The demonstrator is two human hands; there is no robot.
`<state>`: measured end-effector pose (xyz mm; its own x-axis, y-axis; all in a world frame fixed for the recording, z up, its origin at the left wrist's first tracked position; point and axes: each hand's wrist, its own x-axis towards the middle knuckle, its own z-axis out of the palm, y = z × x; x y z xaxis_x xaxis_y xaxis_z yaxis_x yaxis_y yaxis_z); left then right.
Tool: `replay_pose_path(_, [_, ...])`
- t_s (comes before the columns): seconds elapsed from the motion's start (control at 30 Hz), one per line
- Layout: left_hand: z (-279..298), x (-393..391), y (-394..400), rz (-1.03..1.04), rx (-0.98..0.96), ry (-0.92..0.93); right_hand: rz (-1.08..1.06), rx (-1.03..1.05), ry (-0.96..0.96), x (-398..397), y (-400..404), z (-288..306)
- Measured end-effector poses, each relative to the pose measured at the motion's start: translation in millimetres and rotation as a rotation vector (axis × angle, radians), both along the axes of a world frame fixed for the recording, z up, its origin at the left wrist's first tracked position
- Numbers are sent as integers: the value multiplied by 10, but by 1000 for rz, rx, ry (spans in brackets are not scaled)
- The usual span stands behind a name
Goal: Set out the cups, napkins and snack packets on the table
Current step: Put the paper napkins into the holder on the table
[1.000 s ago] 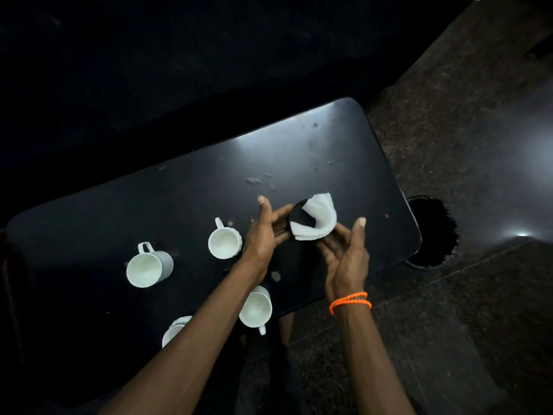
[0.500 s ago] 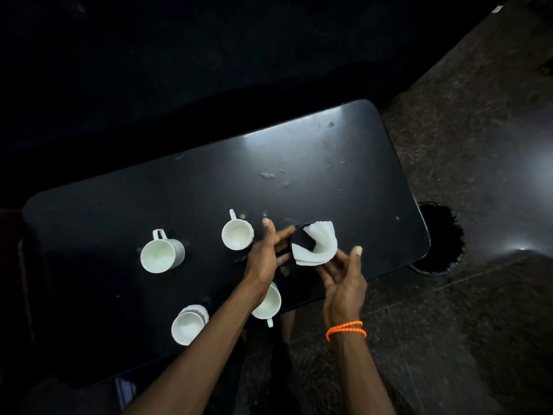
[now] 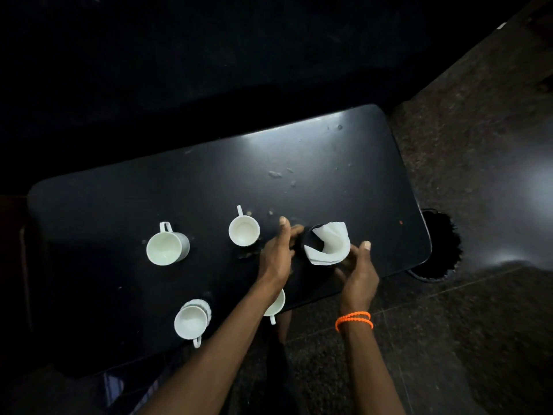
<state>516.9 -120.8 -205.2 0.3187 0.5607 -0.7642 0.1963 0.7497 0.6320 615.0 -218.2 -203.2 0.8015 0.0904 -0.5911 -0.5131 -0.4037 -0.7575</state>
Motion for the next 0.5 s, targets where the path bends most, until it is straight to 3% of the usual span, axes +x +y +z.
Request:
replay_pose_path(0.1, [120, -5, 97, 116, 67, -17, 37, -115, -298, 143, 191, 126])
replay_pose_path(0.23, [311, -39, 365, 179, 167, -72, 283, -104, -561, 297, 697, 401])
replay_pose_path(0.5, [602, -758, 1029, 413, 264, -8, 679, -12, -712, -369, 1924, 963])
